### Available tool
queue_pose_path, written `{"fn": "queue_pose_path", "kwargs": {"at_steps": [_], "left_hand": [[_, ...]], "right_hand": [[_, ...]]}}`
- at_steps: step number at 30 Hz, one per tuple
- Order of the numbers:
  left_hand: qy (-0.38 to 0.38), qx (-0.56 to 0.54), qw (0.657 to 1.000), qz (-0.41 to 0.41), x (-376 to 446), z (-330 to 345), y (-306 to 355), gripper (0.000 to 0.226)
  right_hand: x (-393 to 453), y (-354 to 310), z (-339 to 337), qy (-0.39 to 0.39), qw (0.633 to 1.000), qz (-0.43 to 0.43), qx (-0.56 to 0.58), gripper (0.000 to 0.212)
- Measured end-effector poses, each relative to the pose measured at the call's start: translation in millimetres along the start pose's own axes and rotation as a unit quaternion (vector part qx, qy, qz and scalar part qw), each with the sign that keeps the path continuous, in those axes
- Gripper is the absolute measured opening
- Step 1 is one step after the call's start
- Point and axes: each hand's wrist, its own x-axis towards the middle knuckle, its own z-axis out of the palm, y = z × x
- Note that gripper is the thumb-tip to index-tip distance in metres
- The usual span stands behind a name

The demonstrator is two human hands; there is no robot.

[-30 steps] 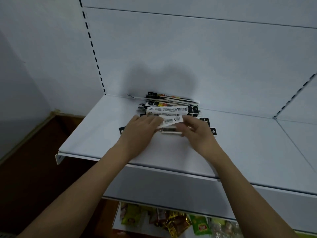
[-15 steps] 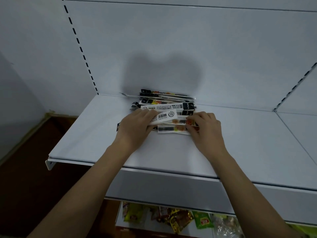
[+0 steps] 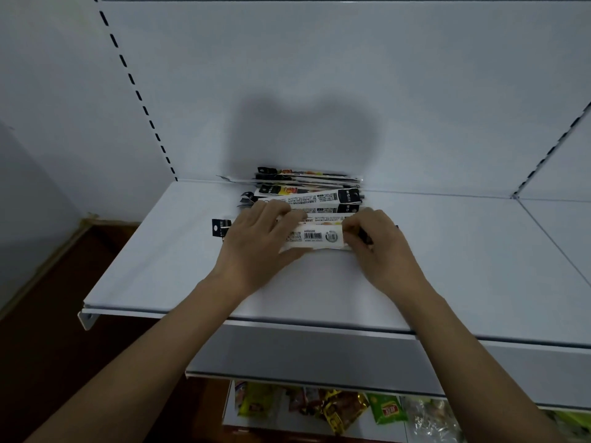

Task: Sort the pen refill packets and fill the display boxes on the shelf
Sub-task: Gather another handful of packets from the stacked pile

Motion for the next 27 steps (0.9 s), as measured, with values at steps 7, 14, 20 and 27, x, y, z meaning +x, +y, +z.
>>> {"fn": "queue_pose_path", "kwargs": {"at_steps": [7,14,20,27], "left_hand": [[-0.104,0.009,0.995,-0.007,0,1,-2,0.029],[-0.072,-0.073,0.947,-0.305,-1,-12,-11,0.041],[-0.092,-0.048,0.97,-0.219,-2,-18,1,0.038],[-0.066,-0.037,0.988,-0.138,-1,-17,3,0.038]], "right_hand": [[2,-16,-7,-0.037,0.973,0.13,0.187,0.018],[-1,8,-13,0.076,0.988,0.134,-0.004,0.024],[-3,15,-6,-0.001,0.991,0.059,-0.12,0.029],[-4,17,-2,-0.008,0.989,0.047,-0.136,0.016]]}}
